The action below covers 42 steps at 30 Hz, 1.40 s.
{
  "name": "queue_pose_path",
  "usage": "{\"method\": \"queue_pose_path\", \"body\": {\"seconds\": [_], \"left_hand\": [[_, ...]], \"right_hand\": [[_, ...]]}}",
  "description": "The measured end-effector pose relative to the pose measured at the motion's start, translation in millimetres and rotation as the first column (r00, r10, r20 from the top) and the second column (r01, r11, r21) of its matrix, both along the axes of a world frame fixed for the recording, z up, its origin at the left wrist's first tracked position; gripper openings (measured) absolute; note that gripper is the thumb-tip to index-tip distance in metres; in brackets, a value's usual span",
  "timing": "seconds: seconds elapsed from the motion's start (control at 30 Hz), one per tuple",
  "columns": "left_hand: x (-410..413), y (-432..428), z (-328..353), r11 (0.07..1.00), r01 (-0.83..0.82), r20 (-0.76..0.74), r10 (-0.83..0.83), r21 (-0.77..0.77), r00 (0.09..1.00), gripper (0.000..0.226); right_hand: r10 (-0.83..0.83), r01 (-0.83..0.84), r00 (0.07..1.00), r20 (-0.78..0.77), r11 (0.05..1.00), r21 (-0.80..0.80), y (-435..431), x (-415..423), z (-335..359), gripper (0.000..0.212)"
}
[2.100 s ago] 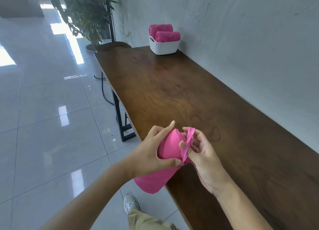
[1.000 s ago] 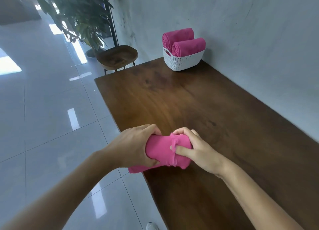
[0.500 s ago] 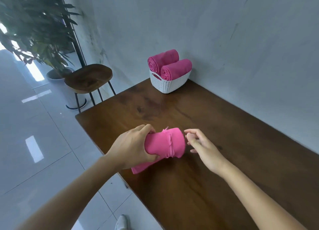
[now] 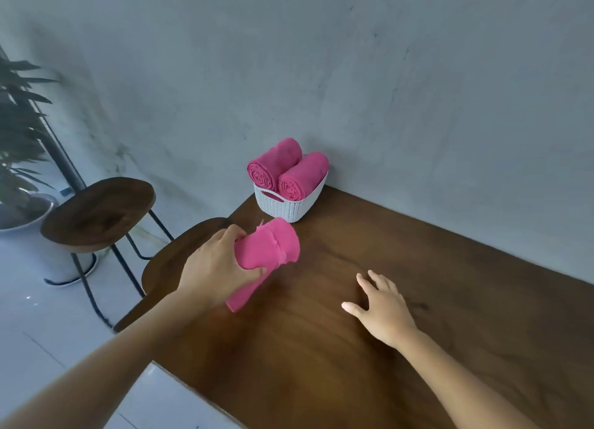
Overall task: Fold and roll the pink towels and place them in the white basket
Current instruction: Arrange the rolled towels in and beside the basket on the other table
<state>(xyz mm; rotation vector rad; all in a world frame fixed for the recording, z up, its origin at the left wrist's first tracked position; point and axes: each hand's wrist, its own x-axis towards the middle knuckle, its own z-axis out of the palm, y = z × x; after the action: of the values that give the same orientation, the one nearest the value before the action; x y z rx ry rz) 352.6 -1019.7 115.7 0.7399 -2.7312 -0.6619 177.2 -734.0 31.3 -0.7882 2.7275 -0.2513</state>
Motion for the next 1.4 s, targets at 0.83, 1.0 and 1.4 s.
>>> {"method": "queue_pose_path", "body": {"seconds": [0.83,1.0,1.4], "left_hand": [[-253.2,-62.7,74.1,0.989,-0.147,-0.075,0.148,0.015,0.986,0.067],[-242.9,-75.9,73.3,0.993,-0.116,-0.102,0.114,-0.019,0.988,0.065],[-197.3,-107.3,44.2,0.991,-0.093,-0.188,0.109,0.091,0.976,0.076]], "right_hand": [[-0.106,0.106,0.992,0.068,0.994,-0.004,-12.5,1.2,11.0,0.079],[-0.083,0.082,0.994,0.069,0.997,0.015,-10.8,5.1,8.1,0.077],[-0.109,0.108,0.991,0.082,0.994,0.018,-25.4,1.0,13.1,0.074]]}}
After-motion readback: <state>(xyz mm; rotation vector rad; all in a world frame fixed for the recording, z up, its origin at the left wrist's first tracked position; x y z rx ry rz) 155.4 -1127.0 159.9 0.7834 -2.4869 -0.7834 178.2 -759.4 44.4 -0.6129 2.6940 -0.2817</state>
